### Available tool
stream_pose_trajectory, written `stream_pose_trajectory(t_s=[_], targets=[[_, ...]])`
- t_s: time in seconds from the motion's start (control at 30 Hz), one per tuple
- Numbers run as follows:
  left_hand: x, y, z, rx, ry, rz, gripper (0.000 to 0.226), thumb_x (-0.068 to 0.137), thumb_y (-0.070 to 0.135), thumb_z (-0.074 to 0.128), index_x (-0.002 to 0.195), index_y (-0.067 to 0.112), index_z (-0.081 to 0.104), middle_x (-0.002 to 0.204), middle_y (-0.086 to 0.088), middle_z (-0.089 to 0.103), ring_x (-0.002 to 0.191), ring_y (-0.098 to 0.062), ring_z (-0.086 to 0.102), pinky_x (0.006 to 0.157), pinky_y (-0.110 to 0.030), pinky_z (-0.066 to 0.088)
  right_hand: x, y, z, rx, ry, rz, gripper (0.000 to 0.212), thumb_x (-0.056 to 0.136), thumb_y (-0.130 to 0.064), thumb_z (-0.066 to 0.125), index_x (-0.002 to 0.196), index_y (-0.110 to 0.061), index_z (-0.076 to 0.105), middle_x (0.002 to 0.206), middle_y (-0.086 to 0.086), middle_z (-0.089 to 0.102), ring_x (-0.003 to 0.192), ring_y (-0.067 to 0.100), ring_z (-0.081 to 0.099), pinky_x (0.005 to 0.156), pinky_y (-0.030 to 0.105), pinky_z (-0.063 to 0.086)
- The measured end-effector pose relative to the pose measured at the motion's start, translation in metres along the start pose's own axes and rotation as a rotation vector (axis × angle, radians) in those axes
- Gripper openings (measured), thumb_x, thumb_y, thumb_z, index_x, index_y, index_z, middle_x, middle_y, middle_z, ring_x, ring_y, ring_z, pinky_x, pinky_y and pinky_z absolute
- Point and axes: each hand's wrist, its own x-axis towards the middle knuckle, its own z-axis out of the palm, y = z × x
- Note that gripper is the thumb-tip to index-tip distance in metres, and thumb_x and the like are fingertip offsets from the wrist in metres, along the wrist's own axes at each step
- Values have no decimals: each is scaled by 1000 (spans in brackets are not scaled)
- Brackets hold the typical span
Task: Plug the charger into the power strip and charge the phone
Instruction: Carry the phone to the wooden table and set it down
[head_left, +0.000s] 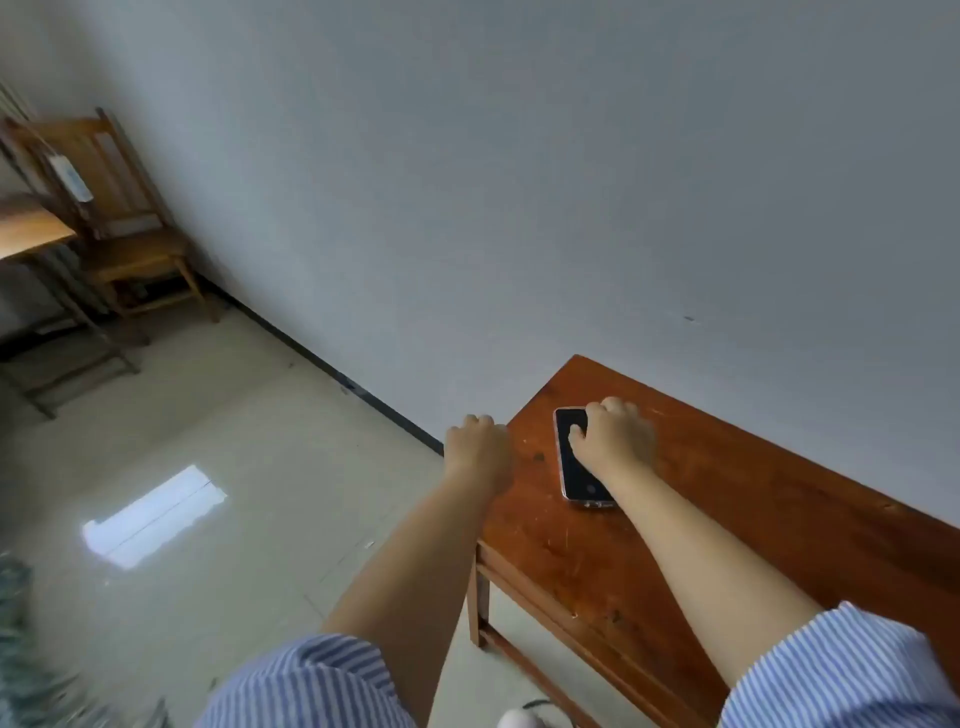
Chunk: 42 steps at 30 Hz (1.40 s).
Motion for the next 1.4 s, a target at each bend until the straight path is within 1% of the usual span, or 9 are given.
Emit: stream_pose_trajectory(t_s=[0.13, 0.23, 0.3, 0.43, 0.6, 0.73, 0.87, 1.03, 1.4], targets=[[17, 1, 51, -96, -129, -79, 35, 94, 19, 36, 126, 8, 42, 135, -14, 45, 126, -29, 39, 104, -39, 37, 14, 23, 52, -70, -212, 109, 60, 87, -50, 45, 135, -16, 35, 144, 12, 37, 130, 29, 33, 105, 43, 36], [27, -3, 85, -177, -176, -124, 47, 94, 29, 34, 137, 13, 27, 152, -11, 22, 142, -29, 14, 116, -43, 18, 31, 32, 81, -66, -295, 163, 80, 80, -64, 45, 142, -20, 19, 154, 15, 16, 141, 33, 15, 113, 50, 21], [29, -6, 102, -214, -204, -153, 55, 95, 36, 32, 143, 15, 15, 157, -9, 8, 144, -27, 1, 118, -43, 8, 39, 32, 96, -46, -342, 205, 88, 76, -69, 45, 143, -22, 13, 155, 17, 10, 141, 35, 11, 114, 51, 17], [32, -11, 130, -242, -264, -144, 62, 95, 44, 26, 145, 16, 2, 157, -8, -5, 144, -23, -9, 117, -38, -5, 47, 26, 120, -28, -336, 286, 90, 76, -69, 44, 143, -18, 11, 152, 21, 13, 138, 38, 17, 112, 51, 22], [29, -14, 143, -228, -238, -119, 64, 94, 49, 17, 145, 17, -5, 157, -6, -10, 143, -21, -14, 107, -32, -17, 51, 27, 128, 82, -218, 328, 75, 80, -53, 54, 137, -12, 27, 142, 24, 30, 128, 38, 29, 107, 49, 30], [31, -19, 139, -255, -260, -85, 63, 94, 48, 18, 145, 17, -4, 157, -5, -9, 144, -20, -13, 111, -33, -15, 54, 30, 125, 162, -171, 299, 70, 75, -45, 65, 131, -13, 39, 135, 22, 39, 122, 36, 35, 102, 49, 34], [37, -41, 130, -328, -247, -110, 59, 96, 44, 19, 145, 17, -1, 158, -4, -3, 144, -19, -10, 117, -36, -9, 62, 2, 126, 150, -210, 153, 70, 73, -45, 66, 131, -15, 41, 134, 19, 41, 121, 34, 35, 102, 47, 34], [42, -125, 117, -339, -159, -317, 58, 97, 39, 23, 145, 14, 1, 157, -6, -2, 144, -20, -8, 118, -38, -2, 83, -96, 139, 182, -282, -82, 70, 70, -45, 68, 129, -16, 42, 127, 20, 45, 115, 35, 39, 97, 44, 37], [11, -447, 59, -184, 23, -703, 50, 95, 26, 35, 139, 4, 21, 156, -13, 10, 144, -26, 3, 117, -40, 14, 131, -409, 164, 252, -320, -460, 74, 69, -40, 69, 133, -16, 40, 134, 21, 41, 122, 35, 36, 100, 45, 34]])
